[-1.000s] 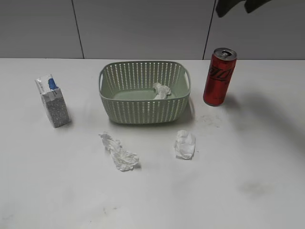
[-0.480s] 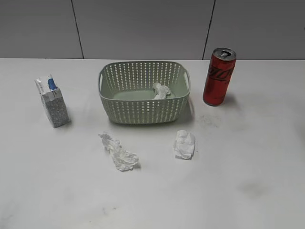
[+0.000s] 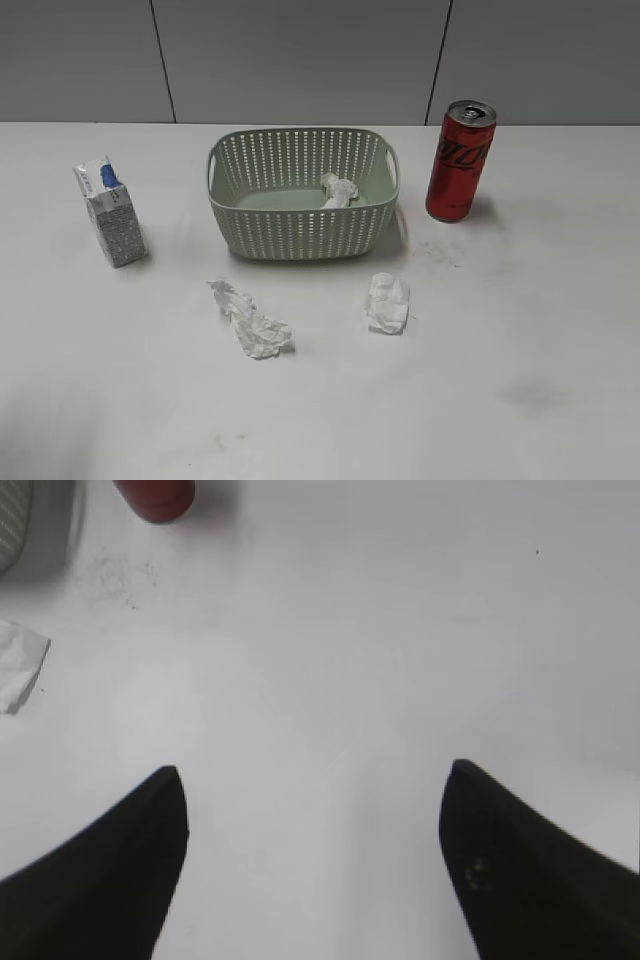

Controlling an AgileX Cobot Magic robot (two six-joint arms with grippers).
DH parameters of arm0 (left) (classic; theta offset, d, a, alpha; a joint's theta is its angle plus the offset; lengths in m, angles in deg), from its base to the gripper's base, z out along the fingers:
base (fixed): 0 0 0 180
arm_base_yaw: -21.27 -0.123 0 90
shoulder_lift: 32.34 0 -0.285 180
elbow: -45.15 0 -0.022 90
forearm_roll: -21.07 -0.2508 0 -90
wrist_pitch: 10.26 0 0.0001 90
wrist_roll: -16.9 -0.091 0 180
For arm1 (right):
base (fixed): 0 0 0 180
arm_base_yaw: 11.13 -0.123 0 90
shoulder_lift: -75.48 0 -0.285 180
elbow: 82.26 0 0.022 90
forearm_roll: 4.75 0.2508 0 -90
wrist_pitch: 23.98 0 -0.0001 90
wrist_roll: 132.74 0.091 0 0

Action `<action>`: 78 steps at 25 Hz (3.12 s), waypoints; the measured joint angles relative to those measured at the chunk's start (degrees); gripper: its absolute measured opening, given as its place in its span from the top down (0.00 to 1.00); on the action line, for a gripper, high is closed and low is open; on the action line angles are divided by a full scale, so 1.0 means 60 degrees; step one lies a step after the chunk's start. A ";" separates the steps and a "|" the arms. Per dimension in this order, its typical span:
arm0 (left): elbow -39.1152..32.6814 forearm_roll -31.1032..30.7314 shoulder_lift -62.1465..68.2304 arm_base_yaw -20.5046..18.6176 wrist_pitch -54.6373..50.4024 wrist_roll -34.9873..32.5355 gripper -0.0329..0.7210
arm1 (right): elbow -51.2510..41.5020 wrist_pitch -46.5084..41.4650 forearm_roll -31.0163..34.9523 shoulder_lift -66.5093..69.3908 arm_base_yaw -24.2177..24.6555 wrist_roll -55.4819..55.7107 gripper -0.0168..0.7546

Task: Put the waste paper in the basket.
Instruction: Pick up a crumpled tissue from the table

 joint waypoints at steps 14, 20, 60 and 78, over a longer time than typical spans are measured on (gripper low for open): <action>0.3374 -0.0017 0.6154 0.2777 -0.0241 0.0979 0.24 | -0.4666 0.0828 -0.0005 -0.5358 0.0000 0.0078 0.21; 0.3673 -0.0303 0.7854 0.3602 -0.0030 0.2943 0.24 | -0.5922 0.0938 -0.0325 -0.8074 0.0000 0.0435 0.21; 0.5696 -0.0351 1.1760 0.4339 -0.0307 0.5091 0.31 | -0.7162 0.1124 -0.0385 -1.1284 0.0000 0.0578 0.21; 0.5674 -0.1103 1.0498 0.4385 -0.0616 0.5091 0.91 | -0.7162 0.1139 -0.0385 -1.1284 0.0000 0.0578 0.21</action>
